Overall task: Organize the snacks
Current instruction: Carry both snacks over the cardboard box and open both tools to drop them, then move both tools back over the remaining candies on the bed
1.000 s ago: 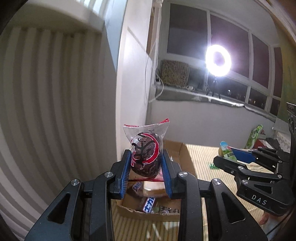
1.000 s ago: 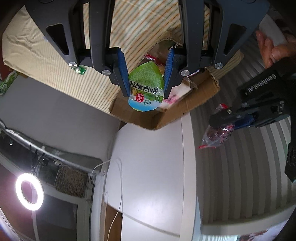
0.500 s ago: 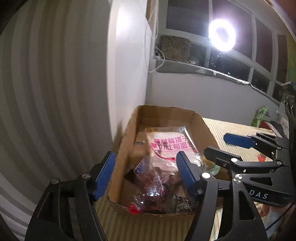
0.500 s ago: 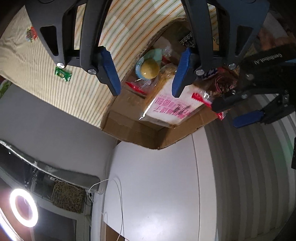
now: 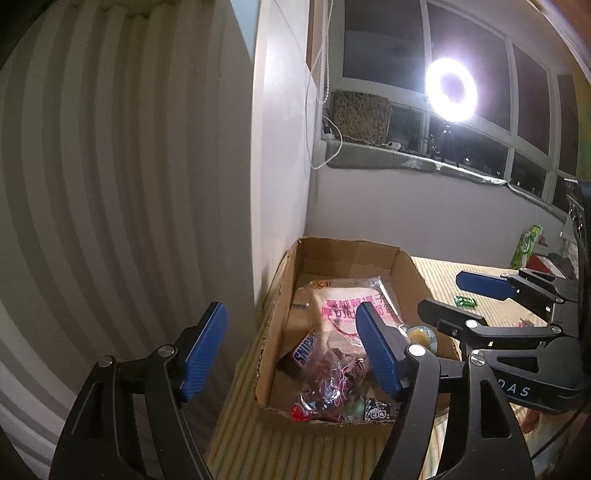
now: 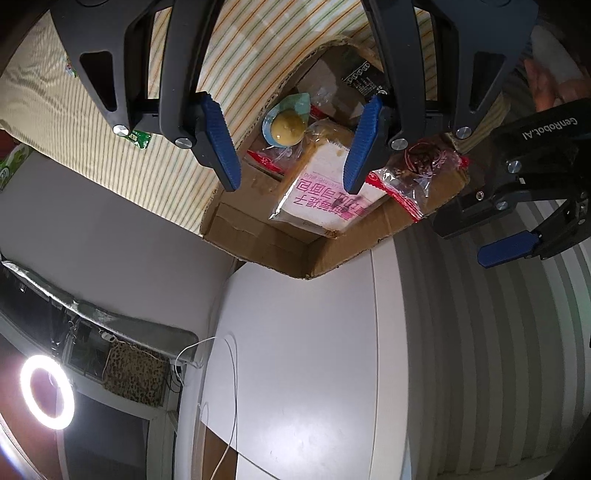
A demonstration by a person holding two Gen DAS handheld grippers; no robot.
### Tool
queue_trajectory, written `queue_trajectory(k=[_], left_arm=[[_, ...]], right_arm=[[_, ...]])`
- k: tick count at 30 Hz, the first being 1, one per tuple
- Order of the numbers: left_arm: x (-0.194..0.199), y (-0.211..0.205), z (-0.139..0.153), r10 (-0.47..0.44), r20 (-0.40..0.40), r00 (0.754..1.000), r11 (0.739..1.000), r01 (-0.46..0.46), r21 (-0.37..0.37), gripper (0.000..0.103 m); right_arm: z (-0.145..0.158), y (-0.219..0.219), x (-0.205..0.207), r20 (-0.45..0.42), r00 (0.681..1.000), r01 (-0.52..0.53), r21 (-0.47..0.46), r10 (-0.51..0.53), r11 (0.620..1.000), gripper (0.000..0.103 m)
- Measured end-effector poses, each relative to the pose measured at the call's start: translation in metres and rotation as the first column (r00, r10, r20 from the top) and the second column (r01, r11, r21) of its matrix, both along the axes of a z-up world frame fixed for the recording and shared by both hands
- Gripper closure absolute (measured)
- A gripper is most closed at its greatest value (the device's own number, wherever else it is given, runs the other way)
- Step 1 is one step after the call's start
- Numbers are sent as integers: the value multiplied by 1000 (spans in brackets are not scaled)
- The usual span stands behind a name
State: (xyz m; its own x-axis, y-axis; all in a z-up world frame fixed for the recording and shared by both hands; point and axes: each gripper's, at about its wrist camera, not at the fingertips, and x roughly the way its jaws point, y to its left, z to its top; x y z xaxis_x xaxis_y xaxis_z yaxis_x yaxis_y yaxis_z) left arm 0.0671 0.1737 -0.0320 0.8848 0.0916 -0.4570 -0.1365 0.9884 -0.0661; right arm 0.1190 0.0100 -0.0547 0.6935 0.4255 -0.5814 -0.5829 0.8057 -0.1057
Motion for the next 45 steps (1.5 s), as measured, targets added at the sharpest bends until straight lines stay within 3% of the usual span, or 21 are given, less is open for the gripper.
queue_trajectory(k=[9, 16, 23, 27, 33, 39, 43, 45], left_arm=[[-10, -24, 11, -16, 6, 1000, 999, 16, 40, 31], [-4, -82, 14, -101, -10, 995, 991, 101, 85, 29], [10, -165, 9, -254, -42, 966, 962, 257, 96, 26], [15, -206, 1, -331, -64, 941, 936, 337, 107, 26], [12, -231, -2, -387, -81, 918, 912, 394, 115, 25], [13, -228, -2, -373, -86, 924, 919, 381, 101, 25], [26, -227, -6, -362, -115, 925, 928, 370, 52, 25], [42, -227, -11, -350, -134, 927, 935, 355, 16, 25]], right_arm=[[5, -40, -11, 8, 999, 39, 49, -39, 998, 42], [1, -125, -17, -5, 986, 165, 111, -165, 980, 40], [-2, -243, -30, -21, 928, 371, 140, -372, 918, 40], [-4, -287, -41, -35, 891, 452, 147, -452, 880, 39], [-4, -300, -51, -36, 882, 469, 152, -469, 870, 39], [-7, -290, -53, -38, 889, 457, 144, -457, 878, 38], [-17, -288, -42, -54, 888, 460, 113, -457, 881, 22], [-26, -289, -30, -86, 887, 460, 83, -453, 884, 22]])
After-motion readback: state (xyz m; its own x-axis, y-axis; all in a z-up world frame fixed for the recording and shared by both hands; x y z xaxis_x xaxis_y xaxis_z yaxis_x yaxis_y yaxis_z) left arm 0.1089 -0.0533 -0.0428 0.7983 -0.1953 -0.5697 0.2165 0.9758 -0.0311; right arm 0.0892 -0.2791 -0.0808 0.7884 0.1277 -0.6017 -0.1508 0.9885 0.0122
